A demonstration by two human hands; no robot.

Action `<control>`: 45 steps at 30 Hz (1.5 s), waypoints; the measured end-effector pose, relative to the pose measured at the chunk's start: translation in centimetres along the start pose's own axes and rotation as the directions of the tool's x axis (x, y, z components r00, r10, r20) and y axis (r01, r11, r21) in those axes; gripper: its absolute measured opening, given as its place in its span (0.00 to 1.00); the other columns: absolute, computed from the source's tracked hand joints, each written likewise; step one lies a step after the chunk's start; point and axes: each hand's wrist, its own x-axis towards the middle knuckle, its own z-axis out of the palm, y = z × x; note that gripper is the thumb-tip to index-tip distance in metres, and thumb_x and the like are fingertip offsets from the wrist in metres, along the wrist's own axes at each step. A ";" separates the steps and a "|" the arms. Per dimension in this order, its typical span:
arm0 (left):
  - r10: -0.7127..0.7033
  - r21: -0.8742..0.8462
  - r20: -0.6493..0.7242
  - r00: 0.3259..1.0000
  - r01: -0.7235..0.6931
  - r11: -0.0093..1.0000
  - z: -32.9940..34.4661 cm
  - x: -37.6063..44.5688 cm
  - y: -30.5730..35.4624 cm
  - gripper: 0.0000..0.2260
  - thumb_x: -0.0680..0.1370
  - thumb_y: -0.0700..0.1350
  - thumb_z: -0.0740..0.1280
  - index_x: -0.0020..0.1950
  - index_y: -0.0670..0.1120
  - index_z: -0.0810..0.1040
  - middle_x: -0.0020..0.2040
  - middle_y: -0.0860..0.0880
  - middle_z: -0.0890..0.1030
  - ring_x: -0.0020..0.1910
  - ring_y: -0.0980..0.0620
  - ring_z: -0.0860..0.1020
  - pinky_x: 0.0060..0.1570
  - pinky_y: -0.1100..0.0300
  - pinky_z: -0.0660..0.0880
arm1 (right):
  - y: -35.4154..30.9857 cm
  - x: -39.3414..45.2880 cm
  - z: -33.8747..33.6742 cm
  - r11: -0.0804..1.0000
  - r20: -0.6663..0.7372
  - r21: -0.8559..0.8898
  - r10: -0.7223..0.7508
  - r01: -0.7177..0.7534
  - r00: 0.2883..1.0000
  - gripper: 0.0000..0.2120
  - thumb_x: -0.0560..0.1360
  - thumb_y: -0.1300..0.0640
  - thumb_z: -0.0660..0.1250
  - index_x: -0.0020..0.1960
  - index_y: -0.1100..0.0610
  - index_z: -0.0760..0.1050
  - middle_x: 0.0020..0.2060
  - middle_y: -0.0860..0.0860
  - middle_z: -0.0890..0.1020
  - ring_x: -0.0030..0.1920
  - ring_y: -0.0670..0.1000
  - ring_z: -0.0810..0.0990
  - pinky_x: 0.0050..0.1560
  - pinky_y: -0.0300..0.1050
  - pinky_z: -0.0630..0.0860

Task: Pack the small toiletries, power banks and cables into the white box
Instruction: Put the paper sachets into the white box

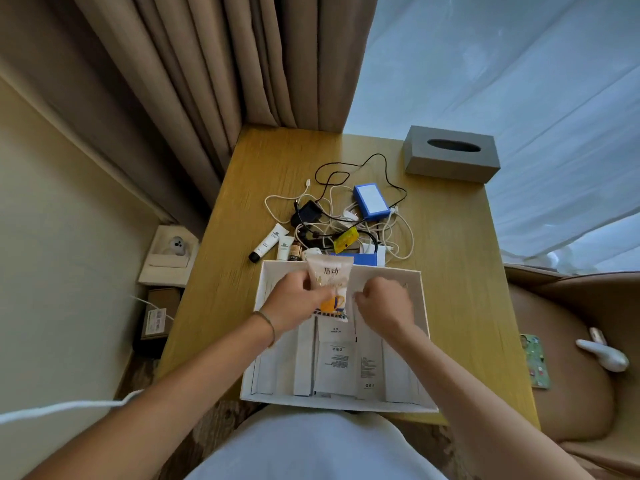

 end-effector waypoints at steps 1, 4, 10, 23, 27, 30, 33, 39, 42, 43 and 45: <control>-0.015 0.040 0.004 1.000 0.014 0.999 0.6 0.2 -0.7 0.05 0.75 0.48 0.74 0.46 0.55 0.80 0.45 0.55 0.84 0.43 0.55 0.82 0.39 0.62 0.78 | 0.3 -0.4 -0.9 1.000 -0.038 0.019 -0.006 0.006 0.999 0.14 0.76 0.54 0.65 0.35 0.61 0.77 0.30 0.54 0.81 0.33 0.57 0.80 0.33 0.46 0.76; -0.064 0.143 0.002 0.998 0.063 0.988 2.5 1.1 -2.6 0.13 0.71 0.51 0.78 0.53 0.51 0.82 0.49 0.53 0.86 0.48 0.54 0.84 0.49 0.54 0.81 | 0.8 -1.5 -3.0 0.994 -0.124 0.103 -0.023 0.036 0.992 0.10 0.74 0.56 0.65 0.37 0.58 0.80 0.31 0.52 0.82 0.33 0.55 0.80 0.33 0.47 0.76; -0.131 0.329 -0.009 0.991 0.127 0.936 6.5 2.8 -4.1 0.15 0.72 0.55 0.74 0.55 0.50 0.82 0.50 0.51 0.85 0.48 0.51 0.82 0.48 0.57 0.79 | 1.6 -3.3 -5.3 0.955 -0.170 0.292 0.005 0.045 0.985 0.07 0.76 0.59 0.68 0.41 0.56 0.83 0.35 0.49 0.84 0.36 0.50 0.81 0.39 0.47 0.77; -0.014 0.522 -0.125 0.992 0.078 0.849 10.9 4.3 -3.8 0.09 0.70 0.52 0.74 0.48 0.52 0.83 0.46 0.52 0.86 0.45 0.50 0.83 0.44 0.56 0.81 | 2.1 -5.3 -7.4 0.839 -0.277 0.525 0.008 0.144 0.961 0.07 0.77 0.59 0.69 0.42 0.53 0.82 0.31 0.46 0.81 0.35 0.49 0.82 0.39 0.51 0.81; -0.010 0.556 -0.123 0.992 0.078 0.828 10.5 4.3 -3.8 0.12 0.69 0.57 0.75 0.49 0.53 0.82 0.45 0.54 0.86 0.45 0.50 0.83 0.44 0.55 0.81 | 2.1 -4.5 -7.9 0.827 -0.283 0.537 -0.006 0.164 0.959 0.07 0.78 0.59 0.69 0.42 0.54 0.82 0.32 0.48 0.83 0.35 0.51 0.83 0.41 0.57 0.82; -0.031 0.573 -0.117 0.993 0.093 0.814 9.3 3.4 -3.4 0.18 0.67 0.65 0.72 0.48 0.55 0.80 0.44 0.57 0.84 0.44 0.52 0.82 0.43 0.57 0.79 | 1.8 -2.9 -8.5 0.821 -0.261 0.547 -0.022 0.166 0.965 0.07 0.78 0.59 0.68 0.44 0.55 0.83 0.33 0.49 0.83 0.37 0.53 0.83 0.41 0.59 0.82; -0.002 0.554 -0.112 0.994 0.064 0.830 7.6 2.3 -3.0 0.15 0.68 0.65 0.69 0.47 0.57 0.79 0.45 0.58 0.82 0.45 0.54 0.81 0.44 0.58 0.79 | 1.0 -0.5 -9.0 0.816 -0.237 0.552 -0.048 0.175 0.970 0.07 0.79 0.58 0.68 0.45 0.55 0.83 0.35 0.49 0.83 0.38 0.53 0.83 0.42 0.60 0.82; 0.136 0.491 -0.037 0.990 -0.100 0.865 4.9 0.0 -1.3 0.02 0.70 0.55 0.68 0.41 0.60 0.79 0.36 0.60 0.81 0.37 0.62 0.78 0.38 0.63 0.77 | -1.3 5.9 -8.6 0.895 -0.168 0.358 -0.219 0.266 0.961 0.09 0.78 0.59 0.65 0.50 0.53 0.84 0.39 0.46 0.85 0.37 0.49 0.80 0.40 0.47 0.79; 0.198 0.439 -0.070 0.978 -0.148 0.886 4.0 -0.7 -0.1 0.03 0.72 0.54 0.68 0.43 0.58 0.81 0.37 0.60 0.82 0.38 0.60 0.79 0.38 0.61 0.79 | -2.1 8.9 -7.4 0.924 -0.033 0.138 -0.355 0.356 0.934 0.17 0.73 0.64 0.67 0.58 0.50 0.82 0.52 0.48 0.85 0.50 0.51 0.81 0.45 0.43 0.74; 0.212 0.421 -0.089 0.973 -0.156 0.894 3.8 -0.9 0.3 0.05 0.72 0.55 0.67 0.44 0.58 0.81 0.37 0.59 0.82 0.37 0.60 0.79 0.38 0.61 0.79 | -2.3 9.8 -6.9 0.911 0.011 0.075 -0.408 0.406 0.913 0.19 0.72 0.65 0.69 0.60 0.50 0.81 0.55 0.49 0.84 0.55 0.53 0.79 0.47 0.44 0.74; 0.233 0.391 -0.123 0.965 -0.169 0.905 3.1 -1.0 1.2 0.07 0.72 0.57 0.66 0.44 0.57 0.81 0.37 0.57 0.81 0.37 0.58 0.79 0.37 0.61 0.79 | -2.7 11.4 -5.9 0.866 0.088 -0.042 -0.494 0.499 0.865 0.21 0.71 0.64 0.70 0.62 0.49 0.80 0.56 0.50 0.82 0.58 0.55 0.76 0.48 0.46 0.73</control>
